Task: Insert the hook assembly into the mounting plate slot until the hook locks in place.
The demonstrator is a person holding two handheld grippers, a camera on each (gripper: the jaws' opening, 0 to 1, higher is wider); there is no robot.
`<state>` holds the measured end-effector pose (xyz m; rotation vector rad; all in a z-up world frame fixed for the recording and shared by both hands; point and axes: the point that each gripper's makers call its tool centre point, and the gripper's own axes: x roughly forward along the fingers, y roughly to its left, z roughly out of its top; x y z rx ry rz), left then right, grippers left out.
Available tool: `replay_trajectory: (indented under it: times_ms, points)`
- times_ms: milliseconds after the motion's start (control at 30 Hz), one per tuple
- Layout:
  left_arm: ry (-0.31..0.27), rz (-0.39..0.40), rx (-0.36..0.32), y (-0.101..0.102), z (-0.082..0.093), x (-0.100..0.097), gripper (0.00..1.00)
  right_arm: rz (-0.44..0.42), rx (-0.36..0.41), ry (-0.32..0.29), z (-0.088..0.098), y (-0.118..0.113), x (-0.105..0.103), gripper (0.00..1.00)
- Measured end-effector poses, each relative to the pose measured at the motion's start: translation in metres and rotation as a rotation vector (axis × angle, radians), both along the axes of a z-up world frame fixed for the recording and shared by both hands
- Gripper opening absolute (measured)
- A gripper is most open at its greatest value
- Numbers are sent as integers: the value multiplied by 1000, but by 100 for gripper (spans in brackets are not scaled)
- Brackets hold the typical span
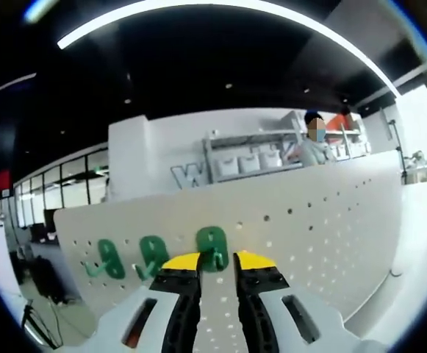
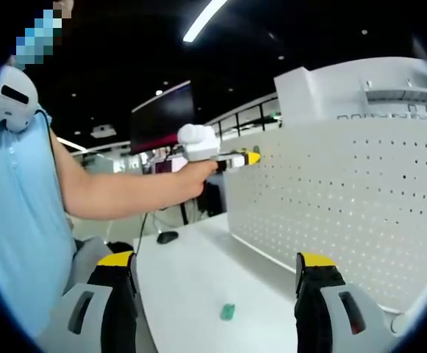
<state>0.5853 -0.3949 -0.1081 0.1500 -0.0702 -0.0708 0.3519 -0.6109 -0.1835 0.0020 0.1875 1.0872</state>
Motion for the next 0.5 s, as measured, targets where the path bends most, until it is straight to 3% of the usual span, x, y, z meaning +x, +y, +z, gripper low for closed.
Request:
replay_trajectory:
  times_ms: [500]
  points:
    - [-11,-33,-23,1,1,-18,34,11,-3,-4,1,4,-1,91]
